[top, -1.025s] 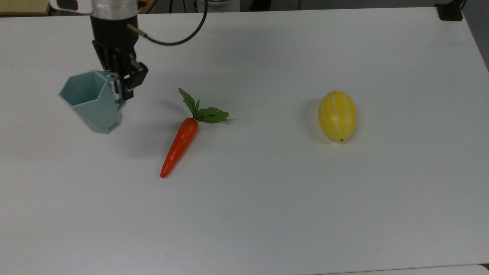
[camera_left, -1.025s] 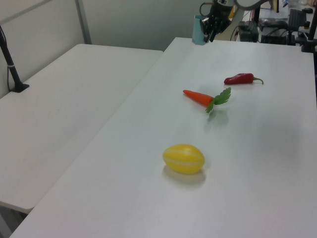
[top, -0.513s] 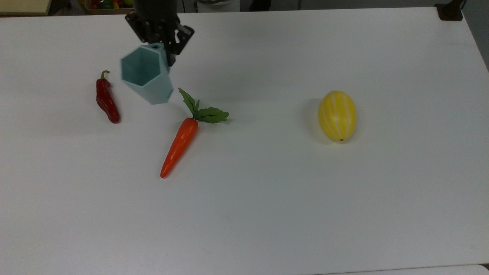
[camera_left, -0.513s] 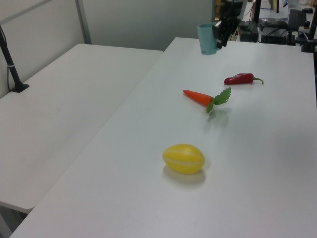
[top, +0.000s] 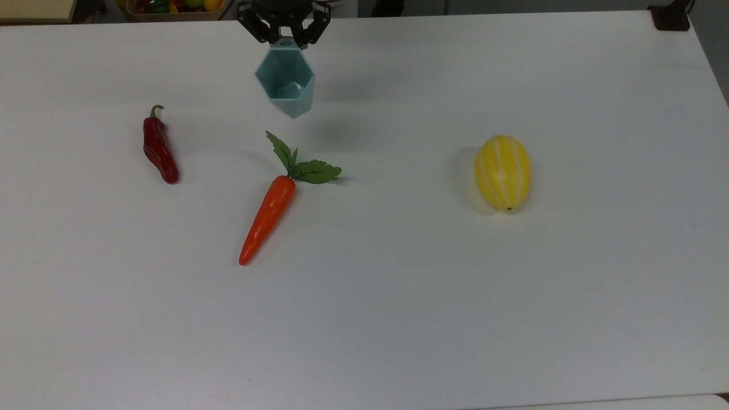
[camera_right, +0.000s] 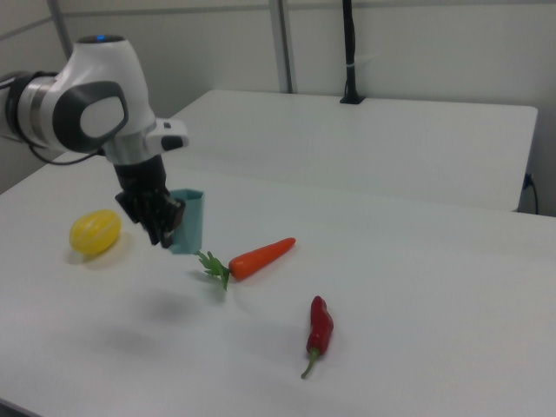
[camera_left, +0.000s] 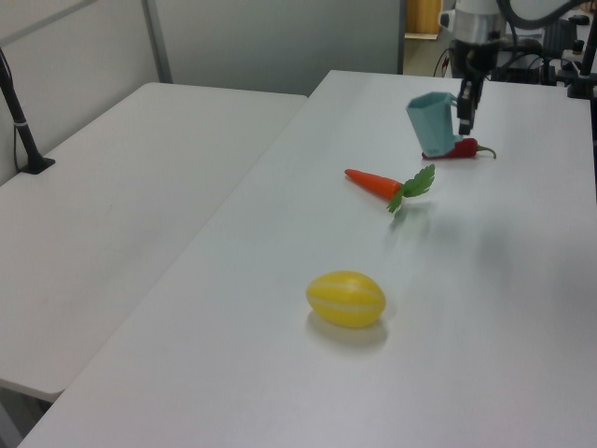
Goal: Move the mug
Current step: 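Lift the teal mug and carry it past the carrot leaves, then lower the mug onto the table and open the gripper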
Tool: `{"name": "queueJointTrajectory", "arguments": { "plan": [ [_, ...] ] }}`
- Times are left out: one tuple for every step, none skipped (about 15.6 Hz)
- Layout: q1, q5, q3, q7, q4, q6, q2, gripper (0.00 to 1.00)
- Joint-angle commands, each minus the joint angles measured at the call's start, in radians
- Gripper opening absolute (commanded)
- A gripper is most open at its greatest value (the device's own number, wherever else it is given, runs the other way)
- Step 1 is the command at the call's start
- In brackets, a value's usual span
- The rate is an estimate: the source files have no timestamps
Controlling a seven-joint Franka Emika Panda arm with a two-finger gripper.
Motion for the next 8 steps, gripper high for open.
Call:
{"name": "queueJointTrajectory", "arguments": {
  "plan": [
    [0.021, 0.019, -0.007, -0.111, -0.165, 0.056, -0.079, 0.18],
    [0.021, 0.019, -0.007, -0.117, -0.194, 0.071, -0.085, 0.17],
    [0.021, 0.019, -0.007, -0.12, -0.224, 0.088, -0.086, 0.17],
    [0.021, 0.019, -0.007, -0.12, -0.255, 0.118, -0.085, 0.18],
    [0.021, 0.019, -0.007, -0.12, -0.287, 0.155, -0.085, 0.18],
    [0.023, 0.019, -0.007, -0.12, -0.318, 0.197, -0.085, 0.18],
    [0.023, 0.019, -0.007, -0.119, -0.343, 0.236, -0.085, 0.18],
    [0.027, 0.019, -0.007, -0.117, -0.367, 0.272, -0.083, 0.18]
  ]
}}
